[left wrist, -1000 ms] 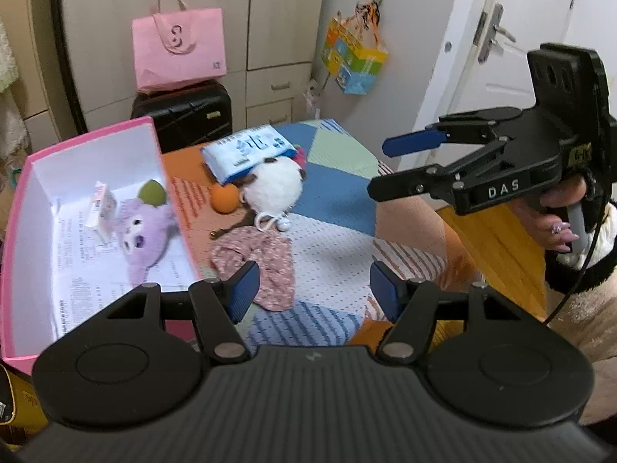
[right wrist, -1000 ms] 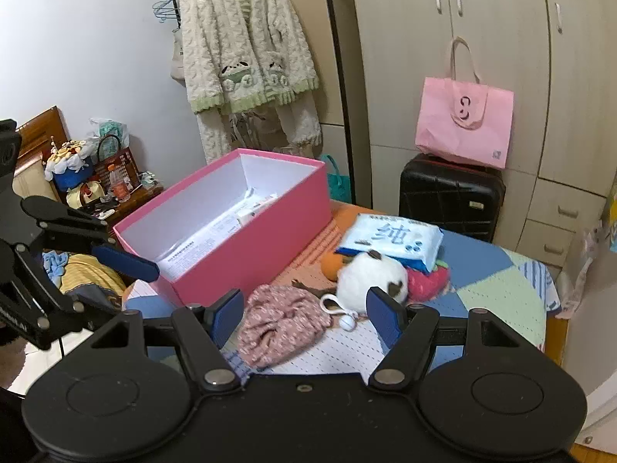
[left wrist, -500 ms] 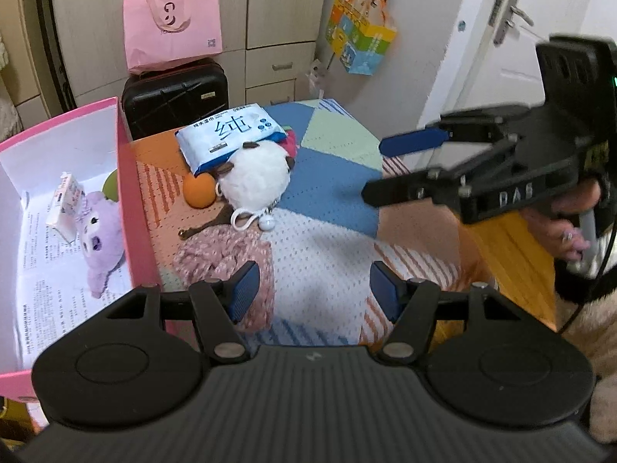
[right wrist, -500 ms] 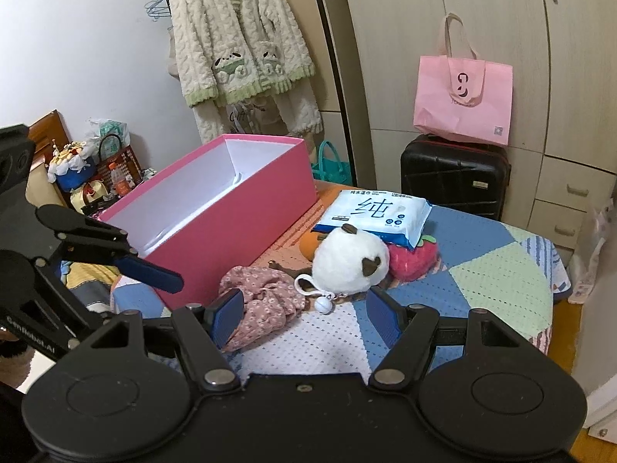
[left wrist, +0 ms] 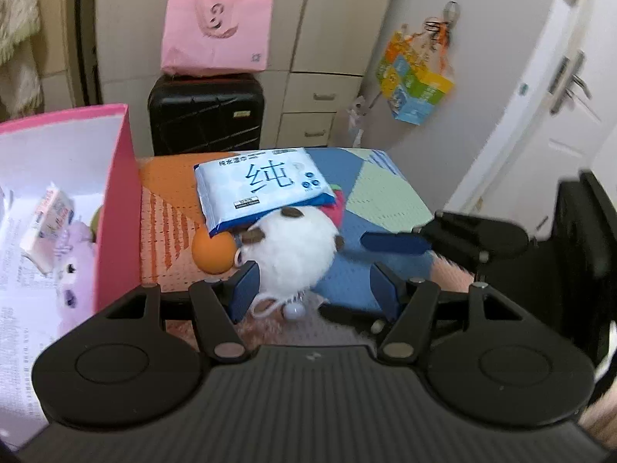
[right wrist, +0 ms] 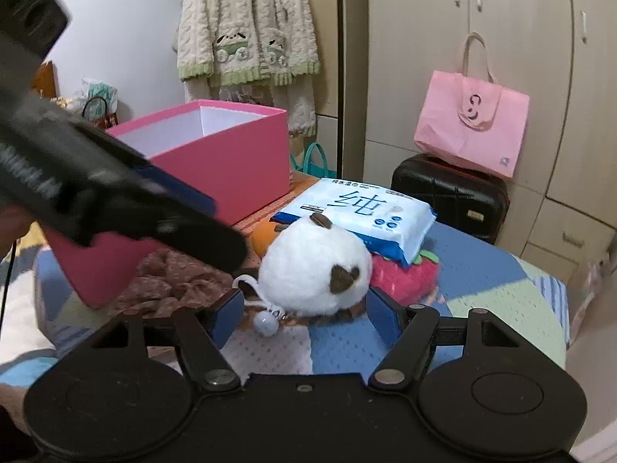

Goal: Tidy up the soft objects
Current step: 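Close the left gripper on the white fluffy plush with brown ears, then lift the white plush and carry it over the pink box with the left gripper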

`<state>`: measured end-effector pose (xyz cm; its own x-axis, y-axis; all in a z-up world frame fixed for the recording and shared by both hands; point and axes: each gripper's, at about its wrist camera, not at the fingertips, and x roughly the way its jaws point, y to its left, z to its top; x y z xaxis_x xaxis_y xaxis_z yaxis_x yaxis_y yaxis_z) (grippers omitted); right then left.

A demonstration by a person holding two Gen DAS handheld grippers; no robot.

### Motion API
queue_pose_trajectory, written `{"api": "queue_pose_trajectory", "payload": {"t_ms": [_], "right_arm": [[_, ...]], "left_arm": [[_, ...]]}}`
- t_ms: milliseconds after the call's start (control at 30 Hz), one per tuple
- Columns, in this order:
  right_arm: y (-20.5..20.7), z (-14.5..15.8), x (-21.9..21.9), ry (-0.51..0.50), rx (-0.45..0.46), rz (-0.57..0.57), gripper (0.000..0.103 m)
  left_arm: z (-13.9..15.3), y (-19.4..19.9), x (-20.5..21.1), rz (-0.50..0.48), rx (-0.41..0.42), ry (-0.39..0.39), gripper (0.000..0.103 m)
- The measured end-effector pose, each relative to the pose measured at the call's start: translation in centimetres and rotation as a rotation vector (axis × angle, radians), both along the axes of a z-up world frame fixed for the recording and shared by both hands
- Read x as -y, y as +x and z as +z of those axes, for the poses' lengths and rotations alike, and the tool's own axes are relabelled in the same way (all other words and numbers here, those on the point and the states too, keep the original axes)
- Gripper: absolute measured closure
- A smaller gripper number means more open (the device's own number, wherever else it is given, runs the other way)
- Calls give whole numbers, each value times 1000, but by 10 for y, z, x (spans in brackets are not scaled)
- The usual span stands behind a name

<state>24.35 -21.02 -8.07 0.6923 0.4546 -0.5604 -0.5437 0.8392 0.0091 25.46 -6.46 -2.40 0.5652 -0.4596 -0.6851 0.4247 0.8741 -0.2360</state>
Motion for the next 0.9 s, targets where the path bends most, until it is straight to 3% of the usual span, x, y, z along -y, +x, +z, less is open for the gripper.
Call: {"api": "queue_pose_trajectory", "payload": {"t_ms": [333,667,900], "right_arm": [[21,-13,-10,-6,53,-7,28],[27,-25,-19,-13,60,-12,22],[26,-34,-29,-48,67,-27,22]], "left_arm": [[-31,31,9,94,-23,-25,41],[-50,37,15,93,-45,-14,39],[-55,30,20,89,-14,18,41]]}}
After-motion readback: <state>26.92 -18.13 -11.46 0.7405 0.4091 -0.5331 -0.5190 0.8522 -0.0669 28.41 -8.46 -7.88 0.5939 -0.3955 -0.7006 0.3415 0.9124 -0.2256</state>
